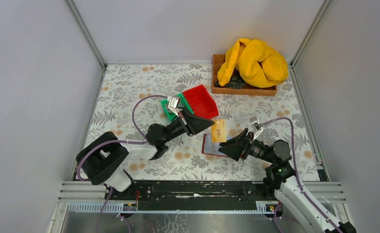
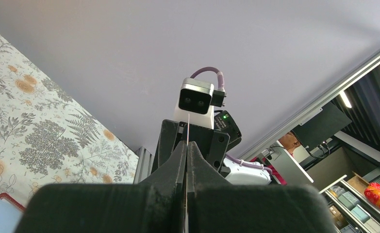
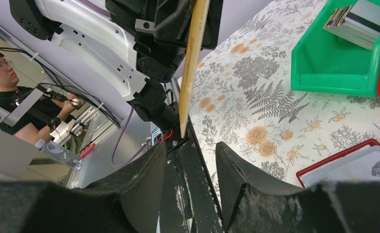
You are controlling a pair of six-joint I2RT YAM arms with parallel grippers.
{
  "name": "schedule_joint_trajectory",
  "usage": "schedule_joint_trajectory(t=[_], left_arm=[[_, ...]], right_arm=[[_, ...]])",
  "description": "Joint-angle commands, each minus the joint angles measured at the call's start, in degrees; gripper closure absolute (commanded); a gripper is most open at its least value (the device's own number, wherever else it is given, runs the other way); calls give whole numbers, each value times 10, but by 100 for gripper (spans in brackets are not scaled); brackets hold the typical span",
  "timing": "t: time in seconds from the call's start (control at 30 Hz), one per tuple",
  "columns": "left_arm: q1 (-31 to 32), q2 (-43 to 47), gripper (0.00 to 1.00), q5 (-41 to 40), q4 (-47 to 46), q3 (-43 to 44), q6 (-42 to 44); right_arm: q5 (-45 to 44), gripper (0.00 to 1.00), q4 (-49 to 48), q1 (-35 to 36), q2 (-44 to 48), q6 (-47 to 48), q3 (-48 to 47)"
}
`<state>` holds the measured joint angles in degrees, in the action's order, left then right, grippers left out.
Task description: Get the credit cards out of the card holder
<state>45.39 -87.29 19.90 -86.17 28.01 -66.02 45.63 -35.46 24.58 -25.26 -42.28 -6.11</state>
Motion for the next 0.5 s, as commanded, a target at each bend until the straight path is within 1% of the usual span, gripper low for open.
schedule_joint_trajectory(t=[0.0,0.2,0.47], left_arm=[[-4,-3,100,1,-29,4,8],[-3,-11,100,5,-50,-7,-4],[-3,-11,100,5,-53,-20,-4]], right_arm=[[-9,50,-5,0,10,16,-34],[-18,50,-11,0,-9,27,-45],[-25,51,-14,0,-26,36,-62]])
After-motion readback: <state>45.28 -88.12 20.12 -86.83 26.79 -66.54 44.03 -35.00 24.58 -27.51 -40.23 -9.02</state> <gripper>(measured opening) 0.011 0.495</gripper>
